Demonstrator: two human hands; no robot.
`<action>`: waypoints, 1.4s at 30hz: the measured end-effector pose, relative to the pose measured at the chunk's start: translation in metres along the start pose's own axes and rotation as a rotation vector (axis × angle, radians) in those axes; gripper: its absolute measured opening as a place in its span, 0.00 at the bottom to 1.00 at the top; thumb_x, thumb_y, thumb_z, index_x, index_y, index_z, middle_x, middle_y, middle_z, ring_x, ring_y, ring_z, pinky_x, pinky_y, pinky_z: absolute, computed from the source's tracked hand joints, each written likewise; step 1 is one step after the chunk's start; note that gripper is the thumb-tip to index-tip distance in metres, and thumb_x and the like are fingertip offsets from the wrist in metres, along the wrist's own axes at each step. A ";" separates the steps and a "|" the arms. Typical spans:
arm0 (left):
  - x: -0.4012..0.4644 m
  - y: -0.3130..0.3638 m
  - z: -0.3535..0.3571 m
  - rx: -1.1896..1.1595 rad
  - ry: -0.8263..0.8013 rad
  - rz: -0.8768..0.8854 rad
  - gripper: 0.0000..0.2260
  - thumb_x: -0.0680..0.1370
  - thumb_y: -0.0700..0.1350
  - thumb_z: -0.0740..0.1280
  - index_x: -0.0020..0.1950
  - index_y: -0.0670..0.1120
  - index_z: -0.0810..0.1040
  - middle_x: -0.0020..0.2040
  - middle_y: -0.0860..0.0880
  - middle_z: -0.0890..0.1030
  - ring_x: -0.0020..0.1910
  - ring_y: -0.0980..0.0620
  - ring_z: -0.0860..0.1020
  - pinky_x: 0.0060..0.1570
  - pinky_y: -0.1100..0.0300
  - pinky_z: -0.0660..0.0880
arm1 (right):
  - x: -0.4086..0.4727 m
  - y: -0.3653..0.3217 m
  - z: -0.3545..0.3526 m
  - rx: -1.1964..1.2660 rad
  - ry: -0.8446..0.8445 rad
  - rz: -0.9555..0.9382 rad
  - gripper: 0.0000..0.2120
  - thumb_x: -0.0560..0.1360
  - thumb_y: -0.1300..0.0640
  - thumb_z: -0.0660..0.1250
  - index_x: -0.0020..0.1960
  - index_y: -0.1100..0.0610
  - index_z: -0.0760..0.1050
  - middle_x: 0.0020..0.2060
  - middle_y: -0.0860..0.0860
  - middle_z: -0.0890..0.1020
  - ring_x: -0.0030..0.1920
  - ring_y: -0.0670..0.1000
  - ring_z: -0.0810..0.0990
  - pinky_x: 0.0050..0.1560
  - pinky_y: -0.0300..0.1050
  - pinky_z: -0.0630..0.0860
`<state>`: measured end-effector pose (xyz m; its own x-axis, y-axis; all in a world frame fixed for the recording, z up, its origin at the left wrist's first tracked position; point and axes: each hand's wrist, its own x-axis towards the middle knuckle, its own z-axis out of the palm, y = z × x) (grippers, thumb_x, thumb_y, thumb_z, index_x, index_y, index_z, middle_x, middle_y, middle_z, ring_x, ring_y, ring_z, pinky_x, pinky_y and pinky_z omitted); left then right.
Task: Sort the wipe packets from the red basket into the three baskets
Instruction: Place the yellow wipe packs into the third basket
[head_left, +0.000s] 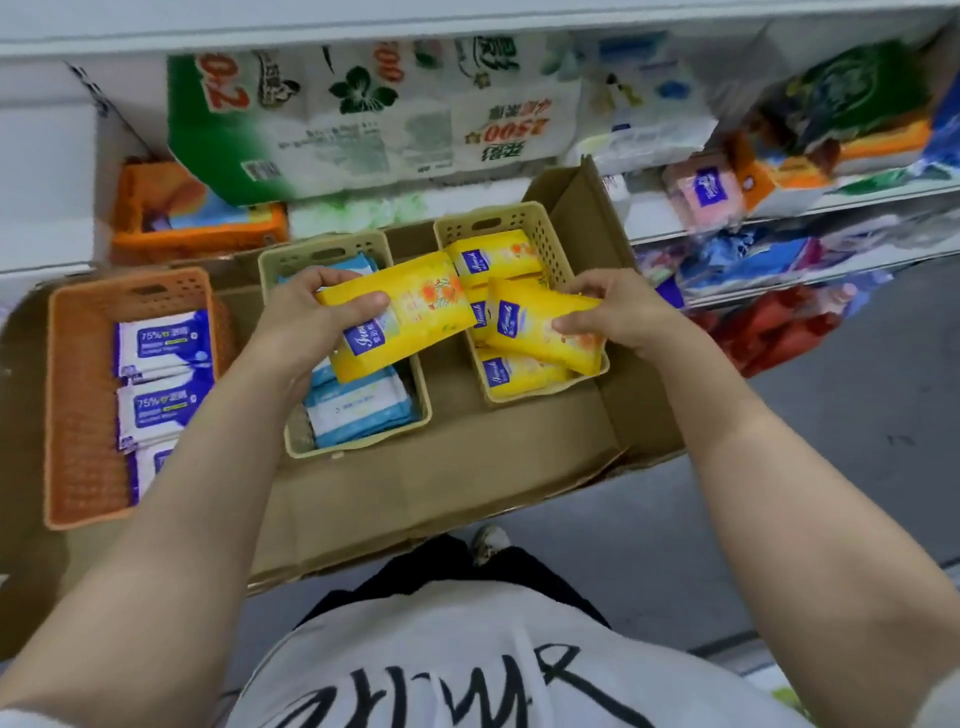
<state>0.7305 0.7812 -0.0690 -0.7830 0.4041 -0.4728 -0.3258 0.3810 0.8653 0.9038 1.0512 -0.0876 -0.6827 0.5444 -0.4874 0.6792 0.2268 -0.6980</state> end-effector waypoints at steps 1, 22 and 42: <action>0.006 0.001 0.002 0.016 -0.001 -0.004 0.18 0.71 0.45 0.77 0.58 0.47 0.77 0.49 0.49 0.82 0.38 0.56 0.82 0.33 0.64 0.79 | 0.009 0.006 0.002 -0.090 -0.041 0.017 0.25 0.66 0.58 0.80 0.62 0.52 0.79 0.56 0.51 0.81 0.47 0.47 0.82 0.43 0.40 0.80; 0.036 -0.023 0.073 -0.016 0.141 -0.189 0.16 0.71 0.46 0.77 0.55 0.50 0.76 0.52 0.49 0.79 0.44 0.52 0.81 0.37 0.61 0.75 | 0.067 0.056 0.050 -0.710 -0.124 -0.212 0.26 0.71 0.41 0.73 0.68 0.46 0.75 0.66 0.51 0.74 0.69 0.56 0.65 0.64 0.53 0.70; 0.068 0.002 0.133 -0.001 -0.096 -0.156 0.19 0.71 0.46 0.77 0.60 0.50 0.78 0.52 0.50 0.82 0.47 0.54 0.83 0.36 0.64 0.78 | 0.130 -0.034 -0.012 -0.289 -0.593 -0.264 0.19 0.71 0.46 0.76 0.59 0.51 0.79 0.55 0.49 0.82 0.54 0.48 0.82 0.56 0.53 0.80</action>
<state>0.7469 0.9200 -0.1220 -0.6688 0.4178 -0.6149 -0.4401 0.4441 0.7804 0.7953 1.1241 -0.1214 -0.8105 -0.0707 -0.5815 0.4588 0.5405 -0.7052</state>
